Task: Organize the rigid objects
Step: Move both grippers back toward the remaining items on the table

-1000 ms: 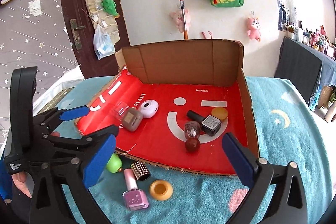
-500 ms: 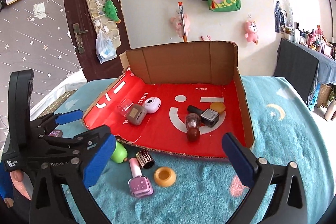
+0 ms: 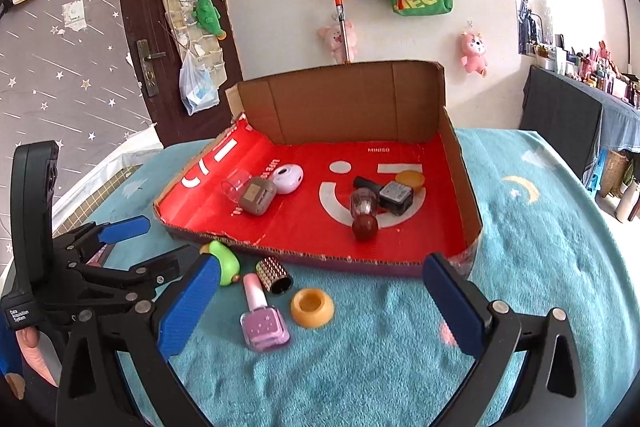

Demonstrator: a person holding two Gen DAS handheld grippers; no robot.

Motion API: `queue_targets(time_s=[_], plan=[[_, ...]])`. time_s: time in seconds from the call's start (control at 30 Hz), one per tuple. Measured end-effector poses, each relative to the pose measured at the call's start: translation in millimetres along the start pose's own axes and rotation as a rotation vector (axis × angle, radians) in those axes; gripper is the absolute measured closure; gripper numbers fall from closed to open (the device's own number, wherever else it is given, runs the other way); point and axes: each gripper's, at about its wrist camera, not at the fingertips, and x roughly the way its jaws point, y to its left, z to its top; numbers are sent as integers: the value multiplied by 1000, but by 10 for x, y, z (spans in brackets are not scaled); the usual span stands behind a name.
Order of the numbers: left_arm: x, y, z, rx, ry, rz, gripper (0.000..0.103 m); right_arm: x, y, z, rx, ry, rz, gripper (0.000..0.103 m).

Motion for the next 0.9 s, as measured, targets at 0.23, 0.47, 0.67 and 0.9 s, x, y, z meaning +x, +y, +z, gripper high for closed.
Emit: queue_targets(time_s=[0.23,0.47,0.67,0.9], plan=[[22,-19,-122,2,18,11,0,36,-32,-153,3,25,-20,0],[107,-19,-267,-6,59,5,0,116,-64,-311,5,67,-33,0],[187,14,-369,-16,100,7,0,219,-55,-446,-6,108,-51,0],[290,107,-411,-45,135,12,0,324,-65,-548,-13,149,-58,0]])
